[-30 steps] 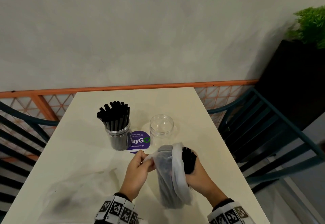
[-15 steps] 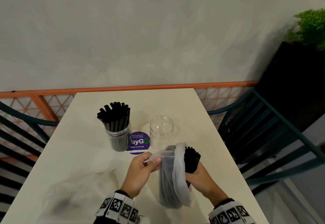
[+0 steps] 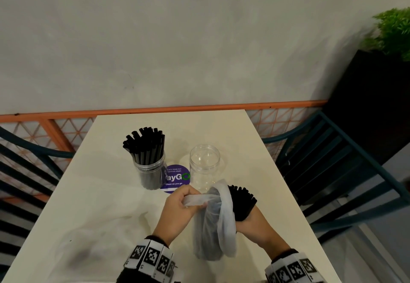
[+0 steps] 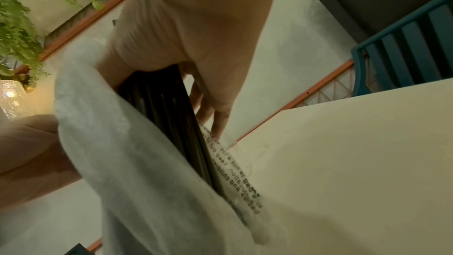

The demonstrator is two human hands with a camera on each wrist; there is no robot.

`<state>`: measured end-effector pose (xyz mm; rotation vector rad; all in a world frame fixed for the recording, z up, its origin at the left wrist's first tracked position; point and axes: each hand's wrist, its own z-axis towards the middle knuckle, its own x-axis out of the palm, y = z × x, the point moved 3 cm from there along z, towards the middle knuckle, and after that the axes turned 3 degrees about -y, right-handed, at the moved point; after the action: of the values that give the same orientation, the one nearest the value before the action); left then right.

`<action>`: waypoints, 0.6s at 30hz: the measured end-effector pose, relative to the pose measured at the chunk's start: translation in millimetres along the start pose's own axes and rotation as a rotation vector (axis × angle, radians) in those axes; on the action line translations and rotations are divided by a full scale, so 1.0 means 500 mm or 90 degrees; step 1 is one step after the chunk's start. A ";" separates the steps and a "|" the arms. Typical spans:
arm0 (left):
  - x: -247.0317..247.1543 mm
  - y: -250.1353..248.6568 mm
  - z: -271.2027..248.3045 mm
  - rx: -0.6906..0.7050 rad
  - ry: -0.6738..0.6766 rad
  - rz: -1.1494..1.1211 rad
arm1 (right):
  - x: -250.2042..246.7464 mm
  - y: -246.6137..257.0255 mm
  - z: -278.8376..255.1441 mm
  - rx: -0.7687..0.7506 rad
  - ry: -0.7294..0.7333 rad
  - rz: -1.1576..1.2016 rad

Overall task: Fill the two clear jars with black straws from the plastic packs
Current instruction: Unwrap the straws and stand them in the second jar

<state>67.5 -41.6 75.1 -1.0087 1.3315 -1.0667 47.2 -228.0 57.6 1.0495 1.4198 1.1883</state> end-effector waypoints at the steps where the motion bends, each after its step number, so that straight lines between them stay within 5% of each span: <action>1: 0.001 0.001 -0.001 0.011 -0.019 0.008 | -0.001 -0.001 0.001 0.004 -0.003 0.008; 5: 0.008 0.002 -0.010 0.031 -0.025 -0.004 | 0.001 -0.001 0.003 0.027 -0.015 0.041; 14: 0.010 0.020 -0.011 -0.118 0.100 -0.322 | 0.018 -0.014 0.009 0.022 0.031 0.023; 18: 0.000 0.017 -0.014 -0.033 0.129 -0.185 | 0.022 -0.016 0.014 0.003 0.027 0.003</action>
<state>60.7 -39.4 66.7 -1.1823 1.4087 -1.3890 52.2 -217.2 47.9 1.0368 1.4550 1.2176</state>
